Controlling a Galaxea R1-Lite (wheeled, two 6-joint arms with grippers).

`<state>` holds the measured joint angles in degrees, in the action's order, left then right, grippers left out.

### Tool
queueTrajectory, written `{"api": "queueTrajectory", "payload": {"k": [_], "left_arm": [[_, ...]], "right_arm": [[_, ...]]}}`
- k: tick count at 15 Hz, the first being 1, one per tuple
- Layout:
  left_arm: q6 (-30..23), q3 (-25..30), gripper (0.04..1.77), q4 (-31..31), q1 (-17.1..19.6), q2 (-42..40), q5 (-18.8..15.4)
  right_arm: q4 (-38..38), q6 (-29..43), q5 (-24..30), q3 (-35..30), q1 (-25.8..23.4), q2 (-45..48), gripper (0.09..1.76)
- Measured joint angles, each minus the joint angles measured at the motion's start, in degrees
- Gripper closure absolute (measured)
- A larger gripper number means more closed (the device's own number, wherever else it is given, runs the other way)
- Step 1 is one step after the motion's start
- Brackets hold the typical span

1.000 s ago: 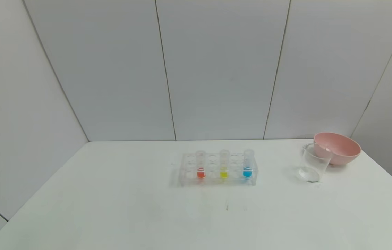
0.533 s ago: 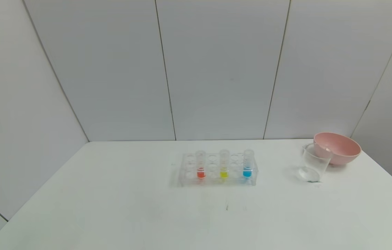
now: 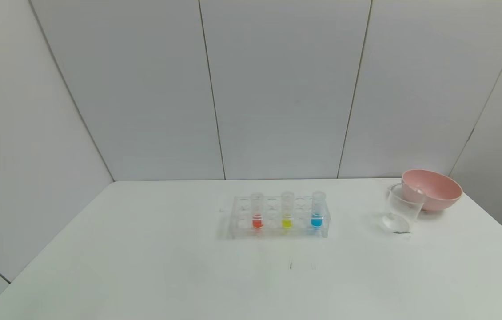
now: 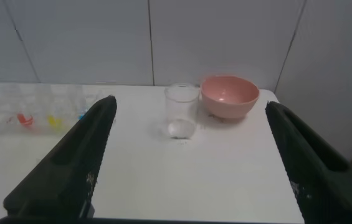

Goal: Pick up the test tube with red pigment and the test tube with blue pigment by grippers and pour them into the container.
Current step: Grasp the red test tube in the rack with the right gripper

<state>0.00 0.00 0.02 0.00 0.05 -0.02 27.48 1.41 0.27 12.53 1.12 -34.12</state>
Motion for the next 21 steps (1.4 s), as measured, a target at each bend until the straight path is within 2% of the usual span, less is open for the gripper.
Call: {"api": "queueTrajectory", "payload": {"k": [3, 5, 7, 9, 12, 16, 18, 21], "left_arm": [[0.00, 0.00, 0.05, -0.02, 0.00, 0.00, 0.02], [0.00, 0.00, 0.05, 0.00, 0.00, 0.00, 0.02], [0.00, 0.00, 0.05, -0.02, 0.00, 0.00, 0.02], [0.00, 0.00, 0.05, 0.02, 0.00, 0.00, 0.02], [0.02, 0.00, 0.05, 0.00, 0.00, 0.00, 0.02], [0.00, 0.00, 0.05, -0.02, 0.00, 0.00, 0.02], [0.00, 0.00, 0.05, -0.02, 0.00, 0.00, 0.02], [0.00, 0.00, 0.05, 0.00, 0.00, 0.00, 0.02]], "right_arm": [[13.79, 1.58, -0.65, 0.39, 2.79, -17.97, 0.14], [22.80, 2.88, -3.16, 0.56, 7.28, -30.23, 0.14], [32.38, 3.73, -7.24, 0.80, 14.14, -41.40, 0.14], [39.83, 4.17, -13.68, 1.60, 23.91, -51.04, 0.14], [43.57, 4.49, -22.67, 3.61, 37.46, -60.11, 0.14], [44.62, 5.14, -31.85, 6.79, 51.54, -67.06, 0.14], [44.70, 6.38, -34.73, 9.59, 56.26, -70.56, 0.14], [44.92, 8.18, -37.52, 13.79, 59.62, -75.58, 0.14]]}}
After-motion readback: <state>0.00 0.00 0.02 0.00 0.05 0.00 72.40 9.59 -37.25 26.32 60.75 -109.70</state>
